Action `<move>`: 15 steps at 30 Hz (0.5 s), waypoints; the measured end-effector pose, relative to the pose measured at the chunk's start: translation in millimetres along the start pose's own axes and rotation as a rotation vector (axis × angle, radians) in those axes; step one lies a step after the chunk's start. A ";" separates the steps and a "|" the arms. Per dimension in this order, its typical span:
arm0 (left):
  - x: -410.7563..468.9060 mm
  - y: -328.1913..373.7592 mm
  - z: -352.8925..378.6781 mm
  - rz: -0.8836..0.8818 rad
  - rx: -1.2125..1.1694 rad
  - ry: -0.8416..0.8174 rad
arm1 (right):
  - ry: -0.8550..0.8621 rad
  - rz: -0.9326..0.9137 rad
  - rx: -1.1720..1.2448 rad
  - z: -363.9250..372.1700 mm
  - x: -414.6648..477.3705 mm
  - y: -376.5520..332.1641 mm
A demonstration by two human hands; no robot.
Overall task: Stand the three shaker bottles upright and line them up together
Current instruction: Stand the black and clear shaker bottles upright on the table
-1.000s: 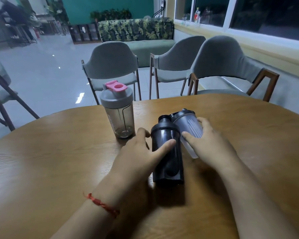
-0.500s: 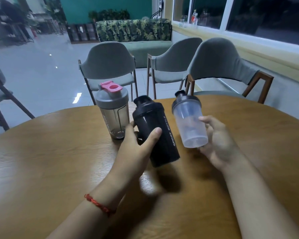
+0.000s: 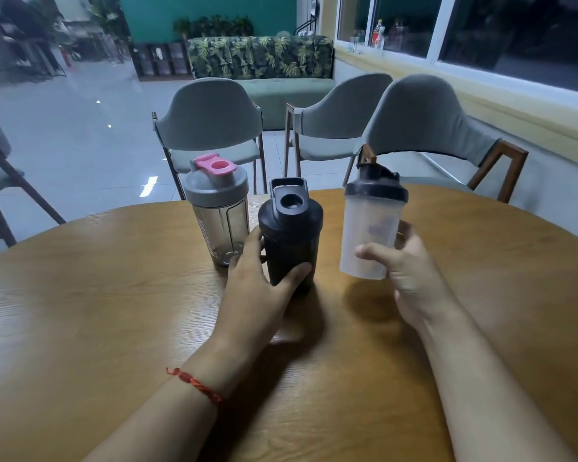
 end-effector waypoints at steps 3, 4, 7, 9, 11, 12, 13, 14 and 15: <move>2.2 -4.2 0.2 0.002 0.031 -0.002 | 0.062 -0.107 -0.099 1.0 -2.4 1.6; 2.9 -5.4 -0.2 -0.007 0.037 0.003 | 0.051 -0.117 -0.109 0.5 -1.9 2.1; 4.6 -6.0 -1.8 -0.042 0.036 0.017 | -0.005 -0.101 -0.188 -0.7 -0.4 4.3; 4.3 -7.1 -0.7 -0.036 0.049 0.012 | -0.023 -0.074 -0.232 -0.9 2.5 7.5; 3.6 -10.3 -0.1 -0.041 0.055 0.007 | -0.039 -0.053 -0.245 0.1 4.2 10.1; 3.5 -12.3 0.7 -0.050 0.050 0.000 | -0.042 -0.048 -0.245 0.9 5.5 10.8; 3.6 -12.8 0.8 -0.056 0.040 -0.006 | -0.042 -0.043 -0.240 1.6 7.2 11.2; 3.8 -13.5 1.1 -0.059 0.027 -0.008 | -0.042 -0.038 -0.231 2.4 8.6 11.6; 3.8 -13.4 0.8 -0.063 0.008 -0.007 | -0.040 -0.035 -0.222 3.7 8.6 11.5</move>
Point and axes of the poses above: each hand's wrist, its own x-axis towards the middle knuckle, its own z-axis out of the palm, y = z × x, the point moved 3 cm from there along x, towards the middle knuckle, and after that the axes turned 11 degrees about z, right-handed, at the moved point
